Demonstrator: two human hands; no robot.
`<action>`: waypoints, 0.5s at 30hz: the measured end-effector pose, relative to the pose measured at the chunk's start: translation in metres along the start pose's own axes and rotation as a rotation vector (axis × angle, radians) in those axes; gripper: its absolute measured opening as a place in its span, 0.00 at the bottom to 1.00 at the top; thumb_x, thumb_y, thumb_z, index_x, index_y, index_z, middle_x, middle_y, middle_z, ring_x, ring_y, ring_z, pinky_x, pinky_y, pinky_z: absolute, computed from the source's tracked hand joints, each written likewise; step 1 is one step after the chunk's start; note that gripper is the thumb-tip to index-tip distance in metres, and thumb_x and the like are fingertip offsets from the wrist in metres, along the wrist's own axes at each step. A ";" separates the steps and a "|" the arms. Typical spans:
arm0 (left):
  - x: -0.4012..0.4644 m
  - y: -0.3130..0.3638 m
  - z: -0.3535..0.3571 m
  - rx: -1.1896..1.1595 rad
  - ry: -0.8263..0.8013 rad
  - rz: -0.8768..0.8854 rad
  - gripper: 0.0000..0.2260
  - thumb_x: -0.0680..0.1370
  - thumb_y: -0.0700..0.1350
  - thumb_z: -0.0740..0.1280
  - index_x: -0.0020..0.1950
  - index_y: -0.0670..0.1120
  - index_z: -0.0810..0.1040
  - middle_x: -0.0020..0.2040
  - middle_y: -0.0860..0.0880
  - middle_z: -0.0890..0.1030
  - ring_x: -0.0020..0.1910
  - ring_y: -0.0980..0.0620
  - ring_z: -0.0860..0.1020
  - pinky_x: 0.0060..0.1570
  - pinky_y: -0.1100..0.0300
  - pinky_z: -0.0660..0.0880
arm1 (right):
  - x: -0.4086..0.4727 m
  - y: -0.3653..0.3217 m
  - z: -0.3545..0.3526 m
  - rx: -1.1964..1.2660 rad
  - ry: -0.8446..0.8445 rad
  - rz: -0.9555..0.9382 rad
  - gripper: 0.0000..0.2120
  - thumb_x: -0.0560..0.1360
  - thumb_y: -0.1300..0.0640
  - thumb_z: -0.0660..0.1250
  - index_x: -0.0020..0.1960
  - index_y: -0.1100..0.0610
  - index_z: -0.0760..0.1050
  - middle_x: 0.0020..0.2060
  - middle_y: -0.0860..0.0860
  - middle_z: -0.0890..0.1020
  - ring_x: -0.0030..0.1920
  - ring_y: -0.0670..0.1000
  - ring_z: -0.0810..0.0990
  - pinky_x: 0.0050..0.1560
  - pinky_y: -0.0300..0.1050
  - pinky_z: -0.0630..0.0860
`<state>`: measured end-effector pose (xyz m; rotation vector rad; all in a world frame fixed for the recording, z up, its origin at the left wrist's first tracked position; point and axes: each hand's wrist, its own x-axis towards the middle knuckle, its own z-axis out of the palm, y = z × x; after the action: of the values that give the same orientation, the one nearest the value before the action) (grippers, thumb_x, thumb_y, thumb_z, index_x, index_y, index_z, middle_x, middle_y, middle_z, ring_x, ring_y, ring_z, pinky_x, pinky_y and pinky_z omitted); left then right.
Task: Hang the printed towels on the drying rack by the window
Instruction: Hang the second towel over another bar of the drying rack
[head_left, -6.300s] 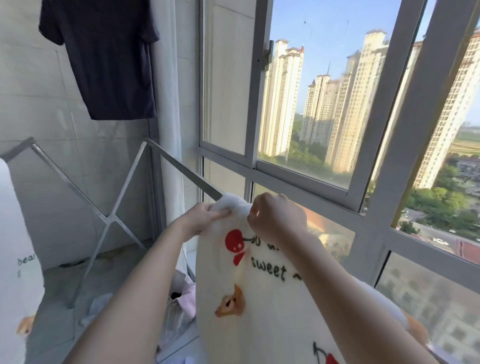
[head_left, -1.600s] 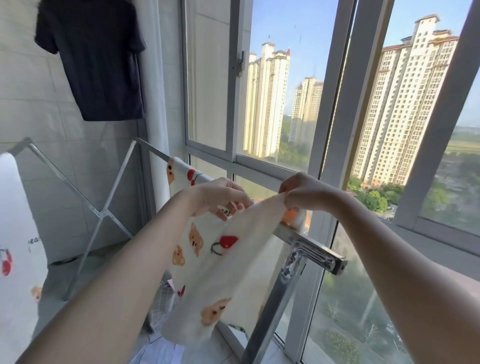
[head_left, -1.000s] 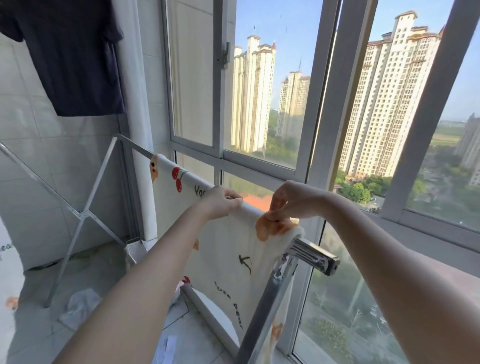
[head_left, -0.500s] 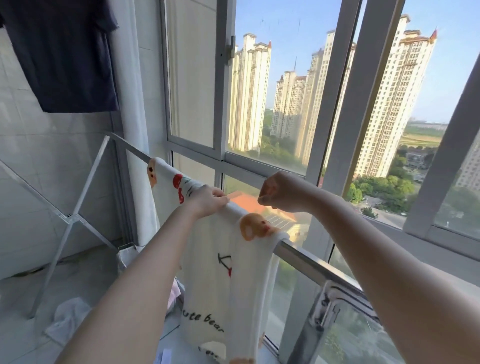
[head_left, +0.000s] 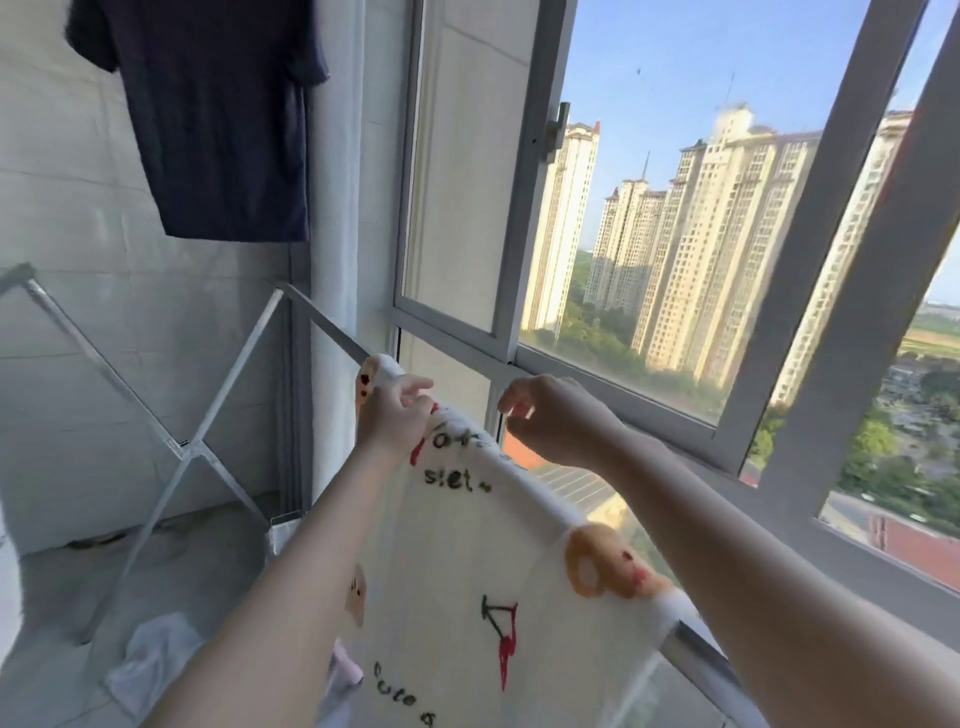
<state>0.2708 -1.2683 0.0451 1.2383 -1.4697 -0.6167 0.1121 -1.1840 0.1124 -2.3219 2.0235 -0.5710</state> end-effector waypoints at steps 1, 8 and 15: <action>0.009 -0.010 -0.003 0.038 0.003 -0.007 0.13 0.76 0.44 0.60 0.58 0.48 0.77 0.58 0.47 0.78 0.54 0.50 0.75 0.50 0.61 0.71 | 0.011 -0.007 0.008 -0.002 0.004 -0.022 0.15 0.73 0.57 0.59 0.57 0.48 0.75 0.56 0.49 0.80 0.56 0.52 0.77 0.52 0.47 0.75; 0.038 -0.049 0.012 0.128 -0.160 0.004 0.19 0.80 0.50 0.50 0.69 0.47 0.66 0.71 0.45 0.69 0.69 0.47 0.67 0.63 0.57 0.63 | 0.060 -0.032 0.054 -0.068 -0.060 -0.140 0.17 0.75 0.56 0.56 0.61 0.49 0.73 0.58 0.50 0.77 0.57 0.54 0.76 0.50 0.50 0.76; 0.090 -0.071 0.006 0.263 -0.169 -0.083 0.21 0.80 0.52 0.49 0.73 0.54 0.58 0.70 0.41 0.68 0.65 0.41 0.70 0.54 0.56 0.67 | 0.101 -0.041 0.069 -0.200 -0.193 -0.167 0.16 0.76 0.51 0.56 0.60 0.51 0.73 0.55 0.51 0.75 0.53 0.54 0.76 0.49 0.51 0.77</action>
<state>0.3007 -1.3752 0.0164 1.4856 -1.6873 -0.6099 0.1808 -1.2899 0.0843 -2.5606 1.8917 -0.1425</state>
